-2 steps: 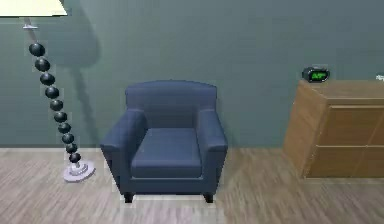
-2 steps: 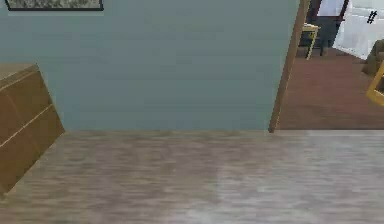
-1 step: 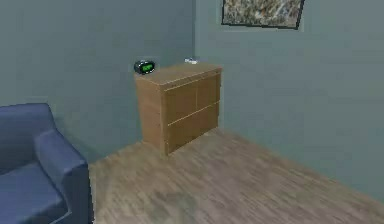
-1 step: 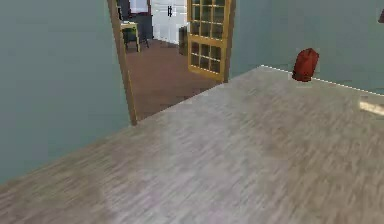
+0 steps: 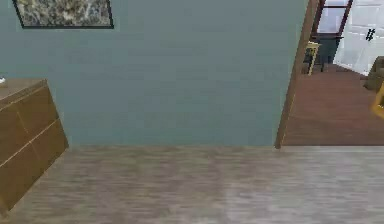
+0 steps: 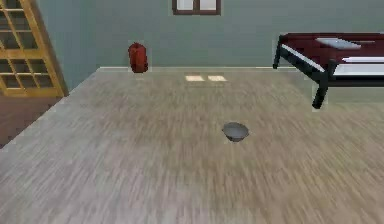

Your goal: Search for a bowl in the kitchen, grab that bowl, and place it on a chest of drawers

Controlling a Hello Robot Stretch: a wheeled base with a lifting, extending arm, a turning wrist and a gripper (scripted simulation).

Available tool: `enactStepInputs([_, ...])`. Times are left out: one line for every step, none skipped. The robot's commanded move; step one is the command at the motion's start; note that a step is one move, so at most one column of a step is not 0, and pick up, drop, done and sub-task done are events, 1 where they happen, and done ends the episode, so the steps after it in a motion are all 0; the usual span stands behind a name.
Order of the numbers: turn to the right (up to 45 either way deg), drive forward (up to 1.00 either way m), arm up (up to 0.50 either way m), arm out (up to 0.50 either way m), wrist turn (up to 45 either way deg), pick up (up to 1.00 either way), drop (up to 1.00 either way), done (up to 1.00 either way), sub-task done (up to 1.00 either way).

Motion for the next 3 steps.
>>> enactStepInputs([39.0,0.0,0.0,0.0,0.0,0.0,0.0,0.0,0.0])
enactStepInputs([0.0,1.0,0.0,0.0,0.0,0.0,0.0,0.0,0.0])
enactStepInputs([3.0,0.0,0.0,0.0,0.0,0.0,0.0,0.0,0.0])
